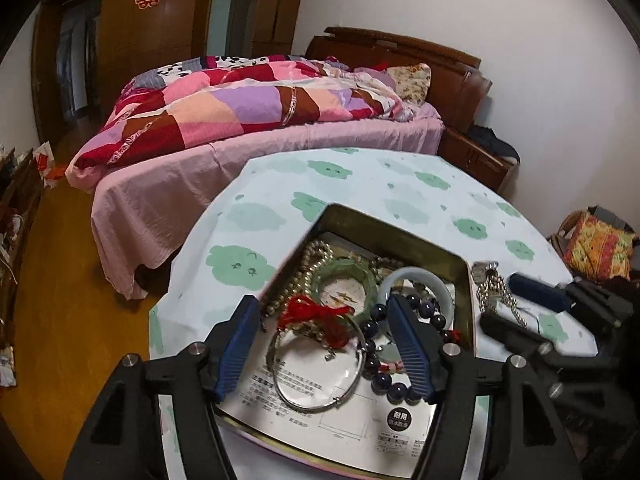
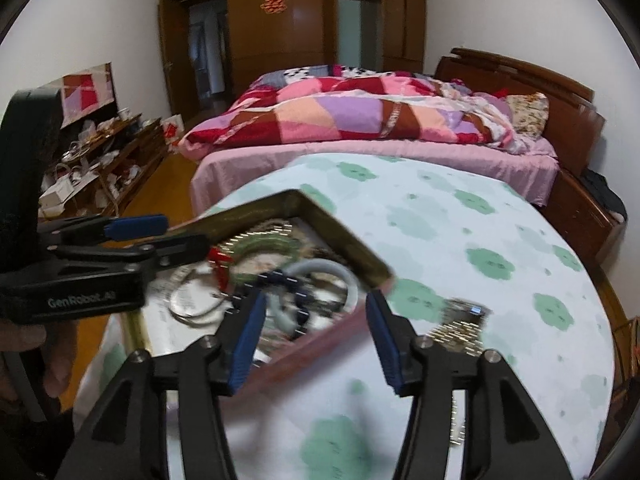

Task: Organize jewelry
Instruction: 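Open both tools to release the bracelet into the tin, then grasp the gold bead chain with the right tool while the left tool moves to the silver wristwatch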

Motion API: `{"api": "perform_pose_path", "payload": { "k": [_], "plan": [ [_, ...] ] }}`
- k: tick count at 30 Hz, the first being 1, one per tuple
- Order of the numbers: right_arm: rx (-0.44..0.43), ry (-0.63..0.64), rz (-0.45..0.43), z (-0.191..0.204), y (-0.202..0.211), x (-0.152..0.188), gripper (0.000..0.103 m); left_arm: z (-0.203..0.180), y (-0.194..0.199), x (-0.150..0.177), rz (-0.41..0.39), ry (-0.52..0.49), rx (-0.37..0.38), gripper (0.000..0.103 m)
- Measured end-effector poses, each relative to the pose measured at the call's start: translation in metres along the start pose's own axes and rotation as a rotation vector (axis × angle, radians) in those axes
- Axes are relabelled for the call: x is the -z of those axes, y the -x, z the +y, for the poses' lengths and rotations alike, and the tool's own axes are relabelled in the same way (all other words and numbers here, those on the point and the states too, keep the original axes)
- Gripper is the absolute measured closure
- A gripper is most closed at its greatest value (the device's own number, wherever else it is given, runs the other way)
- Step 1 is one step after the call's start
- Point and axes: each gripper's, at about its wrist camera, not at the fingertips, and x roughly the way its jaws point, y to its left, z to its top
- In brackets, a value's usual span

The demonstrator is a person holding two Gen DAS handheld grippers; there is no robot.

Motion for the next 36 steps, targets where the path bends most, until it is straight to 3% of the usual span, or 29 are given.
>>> {"api": "perform_pose_path", "payload": {
  "k": [8,16,19,20,23,30,36],
  "plan": [
    [0.142,-0.152,0.066,-0.078,0.002,0.033,0.047,-0.009,-0.007,0.003,0.016,0.011,-0.032,0.036],
    [0.151,-0.163,0.156,-0.102,-0.027,0.026,0.047,-0.025,-0.018,-0.006,0.045,-0.023,-0.054,0.036],
    [0.132,-0.153,0.193,-0.104,-0.038,0.029,0.061,-0.033,-0.019,-0.009,0.05,-0.043,-0.053,0.036],
    [0.121,-0.155,0.206,-0.106,-0.039,0.032,0.073,-0.036,-0.019,-0.009,0.051,-0.052,-0.052,0.036],
    [0.109,-0.142,0.215,-0.106,-0.034,0.039,0.089,-0.047,-0.019,-0.012,0.051,-0.08,-0.044,0.036],
    [0.101,-0.128,0.18,-0.107,-0.001,0.061,0.09,-0.081,-0.02,-0.015,0.053,-0.159,-0.016,0.036],
    [0.161,-0.169,0.155,-0.128,0.019,0.079,0.09,-0.113,-0.03,-0.017,0.061,-0.226,-0.005,0.036]
  ]
}}
